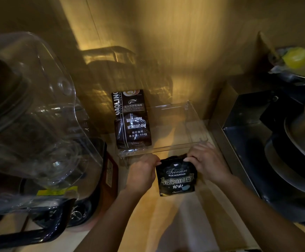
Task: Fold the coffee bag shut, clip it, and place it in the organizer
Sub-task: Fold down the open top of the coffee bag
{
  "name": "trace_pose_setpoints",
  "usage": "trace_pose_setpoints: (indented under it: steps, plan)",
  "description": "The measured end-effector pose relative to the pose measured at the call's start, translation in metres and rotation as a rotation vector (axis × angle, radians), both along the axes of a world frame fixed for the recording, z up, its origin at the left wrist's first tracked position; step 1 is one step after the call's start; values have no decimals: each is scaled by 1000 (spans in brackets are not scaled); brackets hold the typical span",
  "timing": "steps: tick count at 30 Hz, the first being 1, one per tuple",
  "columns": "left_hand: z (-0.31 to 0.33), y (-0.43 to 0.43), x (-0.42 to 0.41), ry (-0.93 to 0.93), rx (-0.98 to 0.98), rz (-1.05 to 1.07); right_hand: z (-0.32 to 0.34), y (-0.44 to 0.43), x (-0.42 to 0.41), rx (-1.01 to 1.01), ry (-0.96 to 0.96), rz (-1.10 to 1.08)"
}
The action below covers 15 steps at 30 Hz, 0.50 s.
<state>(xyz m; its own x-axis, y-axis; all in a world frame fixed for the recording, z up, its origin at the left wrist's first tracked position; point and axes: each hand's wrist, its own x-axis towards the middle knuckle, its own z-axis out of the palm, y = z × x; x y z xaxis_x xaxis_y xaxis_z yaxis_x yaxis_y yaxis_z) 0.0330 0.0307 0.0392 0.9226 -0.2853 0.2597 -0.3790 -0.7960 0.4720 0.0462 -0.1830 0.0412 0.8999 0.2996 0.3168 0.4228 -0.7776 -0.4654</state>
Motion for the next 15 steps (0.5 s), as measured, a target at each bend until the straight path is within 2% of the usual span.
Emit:
trace_pose_setpoints:
  steps: [5,11,15]
  plan:
    - [2,-7,-3,-47,0,-14,1,35,-3,-115,-150,165]
    - [4,-6,-6,-60,2,-19,0,53,-2,-87,-126,199]
    - [5,0,-8,-70,-9,-16,0,35,-3,-39,-94,130]
